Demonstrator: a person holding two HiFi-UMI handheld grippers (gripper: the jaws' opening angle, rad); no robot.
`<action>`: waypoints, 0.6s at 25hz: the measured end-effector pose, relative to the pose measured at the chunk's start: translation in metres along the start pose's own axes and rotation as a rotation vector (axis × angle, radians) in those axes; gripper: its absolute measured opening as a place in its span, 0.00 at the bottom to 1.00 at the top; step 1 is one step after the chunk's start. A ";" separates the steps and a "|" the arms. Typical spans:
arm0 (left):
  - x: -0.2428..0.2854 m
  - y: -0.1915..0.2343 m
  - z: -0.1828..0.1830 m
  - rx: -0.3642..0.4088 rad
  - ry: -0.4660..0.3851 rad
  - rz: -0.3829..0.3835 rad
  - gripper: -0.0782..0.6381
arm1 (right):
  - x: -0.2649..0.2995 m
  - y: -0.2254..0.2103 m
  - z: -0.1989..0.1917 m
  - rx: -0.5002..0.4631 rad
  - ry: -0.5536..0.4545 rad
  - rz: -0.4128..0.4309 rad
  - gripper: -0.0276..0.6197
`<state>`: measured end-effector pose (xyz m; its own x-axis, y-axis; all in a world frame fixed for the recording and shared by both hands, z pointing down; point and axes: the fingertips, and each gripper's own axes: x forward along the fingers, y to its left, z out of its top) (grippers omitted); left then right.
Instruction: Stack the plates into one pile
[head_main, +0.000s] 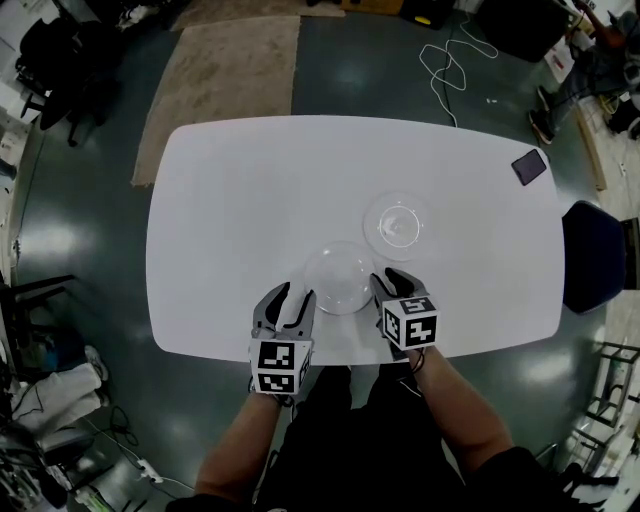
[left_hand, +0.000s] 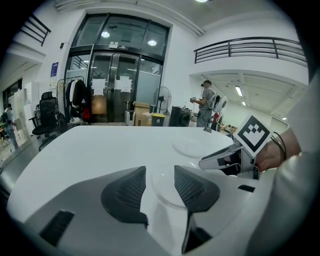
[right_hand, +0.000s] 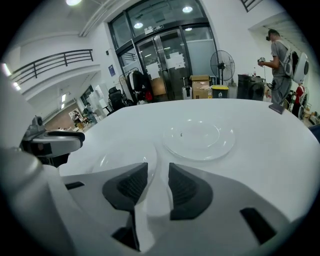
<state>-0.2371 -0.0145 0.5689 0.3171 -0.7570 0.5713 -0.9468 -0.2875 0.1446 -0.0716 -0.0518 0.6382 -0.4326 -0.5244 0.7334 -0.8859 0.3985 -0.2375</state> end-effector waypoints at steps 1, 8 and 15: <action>0.002 0.000 -0.002 0.000 0.003 0.001 0.37 | 0.001 -0.001 -0.001 -0.005 0.003 -0.004 0.26; 0.008 0.001 -0.012 -0.016 0.032 0.003 0.37 | 0.003 0.003 0.000 -0.018 -0.004 -0.020 0.23; 0.011 0.001 -0.025 -0.079 0.066 -0.007 0.37 | 0.003 0.005 0.001 -0.008 -0.015 -0.030 0.21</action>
<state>-0.2359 -0.0086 0.5960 0.3224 -0.7141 0.6215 -0.9466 -0.2436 0.2111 -0.0773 -0.0523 0.6390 -0.4086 -0.5477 0.7302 -0.8970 0.3889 -0.2102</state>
